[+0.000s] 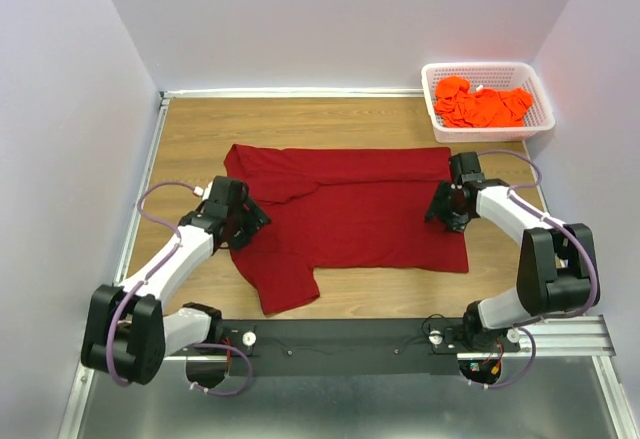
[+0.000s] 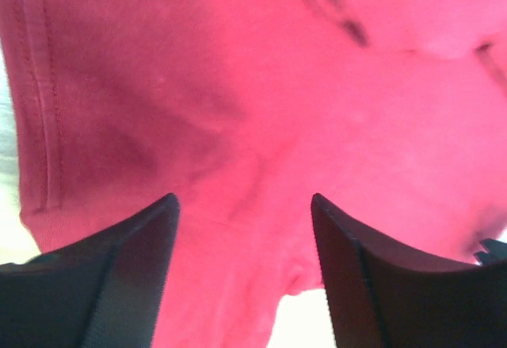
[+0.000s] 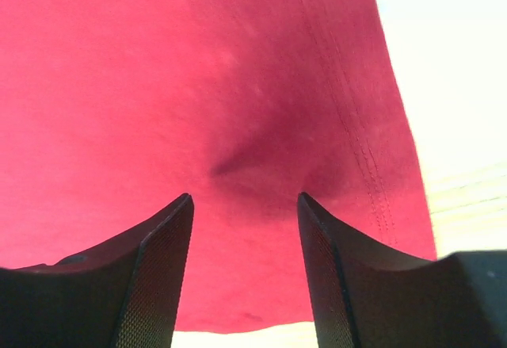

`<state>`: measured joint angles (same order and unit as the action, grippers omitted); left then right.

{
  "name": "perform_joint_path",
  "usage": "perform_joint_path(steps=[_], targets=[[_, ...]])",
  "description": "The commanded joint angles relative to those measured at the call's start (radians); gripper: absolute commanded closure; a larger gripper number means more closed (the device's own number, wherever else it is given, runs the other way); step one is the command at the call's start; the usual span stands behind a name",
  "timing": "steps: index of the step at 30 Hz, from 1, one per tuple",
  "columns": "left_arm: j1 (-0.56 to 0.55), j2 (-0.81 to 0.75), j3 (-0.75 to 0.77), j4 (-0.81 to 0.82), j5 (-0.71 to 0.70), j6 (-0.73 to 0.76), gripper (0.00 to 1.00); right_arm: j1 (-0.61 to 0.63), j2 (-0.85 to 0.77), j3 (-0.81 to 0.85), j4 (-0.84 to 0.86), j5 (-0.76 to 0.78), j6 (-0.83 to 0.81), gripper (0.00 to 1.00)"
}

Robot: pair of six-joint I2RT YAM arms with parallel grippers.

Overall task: Fold and stack the t-shirts
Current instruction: Fold the tshirt

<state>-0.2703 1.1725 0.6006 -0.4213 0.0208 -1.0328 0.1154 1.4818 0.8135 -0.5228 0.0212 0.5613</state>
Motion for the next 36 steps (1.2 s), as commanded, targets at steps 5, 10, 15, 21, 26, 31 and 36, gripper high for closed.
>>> perform_joint_path(steps=[5, 10, 15, 21, 26, 31, 36], targets=[[0.106, 0.041, 0.226, -0.016, -0.156, 0.143, 0.18, -0.005, 0.054, 0.246, -0.033, 0.187, -0.093, 0.34], [0.167, 0.219, 0.329, 0.062, -0.133, 0.252, 0.17, -0.048, 0.126, 0.302, 0.047, 0.217, -0.113, 0.34], [0.169, 0.356, 0.416, 0.107, -0.145, 0.303, 0.17, -0.132, 0.202, 0.326, 0.113, 0.149, -0.092, 0.34], [0.169, 0.469, 0.496, 0.133, -0.177, 0.364, 0.22, -0.161, 0.267, 0.363, 0.159, 0.12, -0.107, 0.36], [0.169, 0.559, 0.567, 0.138, -0.179, 0.393, 0.37, -0.204, 0.308, 0.355, 0.205, 0.085, -0.107, 0.41], [0.171, 0.624, 0.616, 0.165, -0.173, 0.422, 0.37, -0.226, 0.331, 0.355, 0.237, 0.045, -0.106, 0.46], [0.171, 0.688, 0.666, 0.159, -0.154, 0.428, 0.37, -0.243, 0.356, 0.349, 0.276, -0.015, -0.104, 0.48]])
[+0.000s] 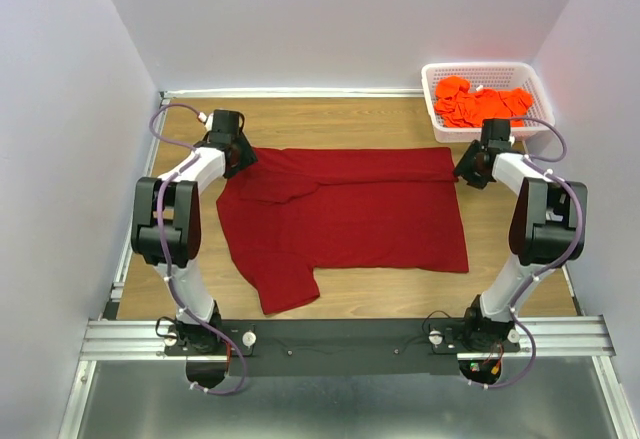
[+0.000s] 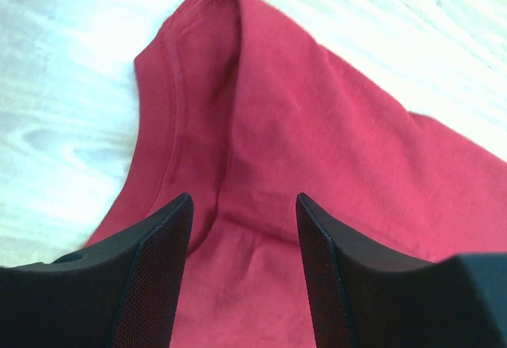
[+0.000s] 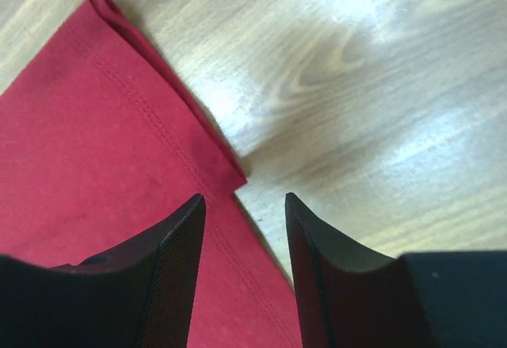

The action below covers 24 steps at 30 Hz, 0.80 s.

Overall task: Fold and stack the t-shirts
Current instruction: Fold the tshirt

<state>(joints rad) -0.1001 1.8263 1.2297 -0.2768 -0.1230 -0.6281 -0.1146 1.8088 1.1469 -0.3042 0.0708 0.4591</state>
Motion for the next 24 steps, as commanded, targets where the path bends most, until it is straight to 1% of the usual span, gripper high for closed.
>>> perform_joint_path(steps=[1, 2, 7, 11, 14, 18, 24], targets=[[0.0, 0.05, 0.046, 0.014, -0.01, 0.025, 0.37, -0.014, 0.029, 0.016, 0.06, -0.065, 0.0, 0.48], [-0.001, 0.057, 0.051, 0.014, -0.01, 0.027, 0.37, -0.016, 0.033, 0.014, 0.063, -0.092, 0.0, 0.48], [0.0, 0.116, 0.073, 0.001, 0.002, 0.037, 0.37, -0.03, 0.049, 0.019, 0.074, -0.115, 0.01, 0.48], [0.0, 0.129, 0.08, 0.001, 0.002, 0.041, 0.38, -0.042, 0.063, 0.017, 0.082, -0.14, 0.016, 0.49], [0.0, 0.131, 0.085, 0.001, 0.013, 0.047, 0.4, -0.043, 0.07, 0.016, 0.086, -0.144, 0.019, 0.49], [-0.001, 0.13, 0.088, -0.005, 0.008, 0.053, 0.45, -0.045, 0.089, 0.014, 0.091, -0.158, 0.027, 0.51], [0.0, 0.125, 0.079, -0.004, 0.017, 0.051, 0.48, -0.045, 0.104, 0.008, 0.103, -0.166, 0.038, 0.56]])
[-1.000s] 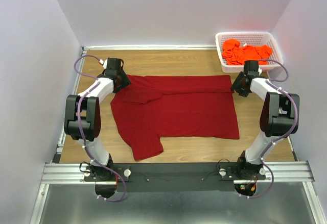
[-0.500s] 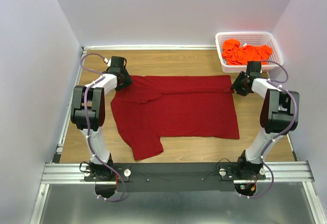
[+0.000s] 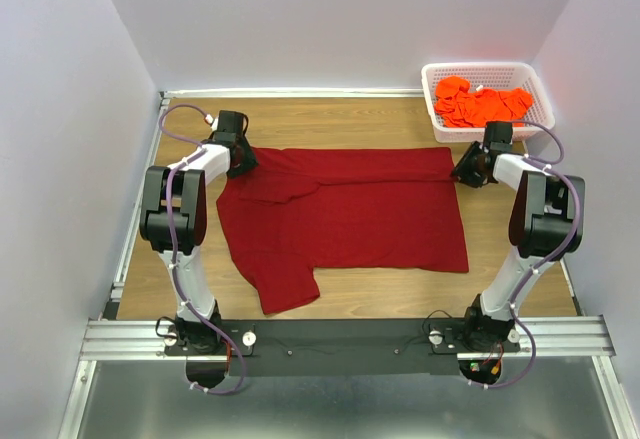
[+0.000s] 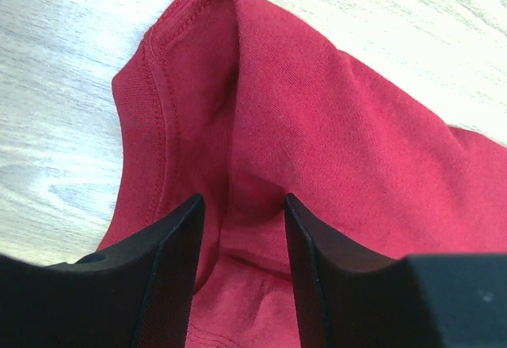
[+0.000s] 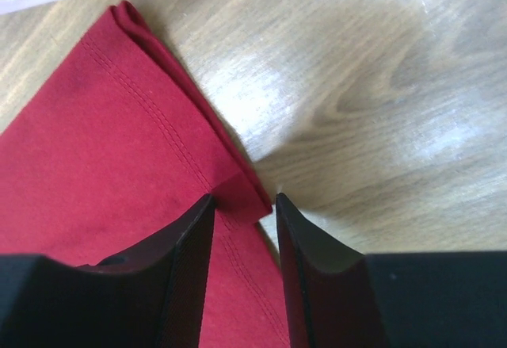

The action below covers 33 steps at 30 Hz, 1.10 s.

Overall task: Fold and stack the t-shirts
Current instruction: Fold the tshirt

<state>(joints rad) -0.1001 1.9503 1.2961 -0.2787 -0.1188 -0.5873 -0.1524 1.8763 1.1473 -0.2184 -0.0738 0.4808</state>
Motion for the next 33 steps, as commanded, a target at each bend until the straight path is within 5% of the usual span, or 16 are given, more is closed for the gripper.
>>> perform_joint_path(steps=[1, 13, 25, 33], targets=[[0.0, -0.001, 0.012, -0.001, 0.011, 0.011, 0.48, -0.007, 0.041, 0.006, 0.019, -0.02, 0.016, 0.58], [0.0, -0.019, 0.02, -0.004, 0.016, 0.012, 0.48, -0.009, 0.027, 0.003, 0.021, -0.02, 0.009, 0.91], [-0.001, -0.013, 0.011, 0.015, 0.03, 0.02, 0.49, -0.009, 0.02, 0.003, 0.019, -0.057, 0.002, 0.96], [-0.001, -0.004, 0.012, 0.027, 0.004, 0.021, 0.64, -0.009, 0.004, 0.006, 0.016, -0.064, -0.018, 0.96]])
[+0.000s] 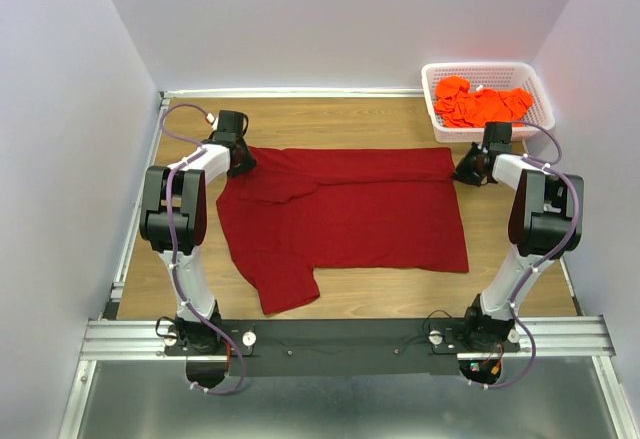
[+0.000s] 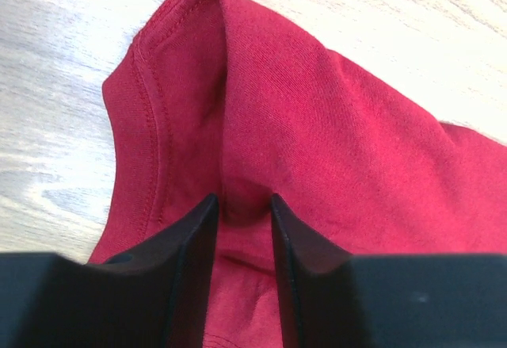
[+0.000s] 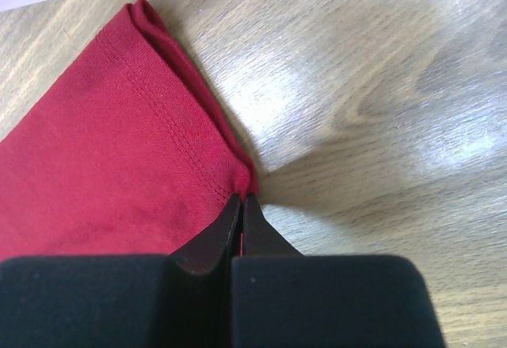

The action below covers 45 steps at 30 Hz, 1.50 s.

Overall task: Fold and stack the t-shirts
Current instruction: Fold the tshirt

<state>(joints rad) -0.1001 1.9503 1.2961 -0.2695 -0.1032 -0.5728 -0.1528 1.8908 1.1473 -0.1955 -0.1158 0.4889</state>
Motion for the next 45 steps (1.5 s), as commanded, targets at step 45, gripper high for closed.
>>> perform_joint_path(steps=[45], targets=[[0.0, 0.059, 0.16, -0.234, -0.233, 0.071, 1.0, -0.008, -0.07, -0.097, -0.108, -0.067, 0.002, 0.99]])
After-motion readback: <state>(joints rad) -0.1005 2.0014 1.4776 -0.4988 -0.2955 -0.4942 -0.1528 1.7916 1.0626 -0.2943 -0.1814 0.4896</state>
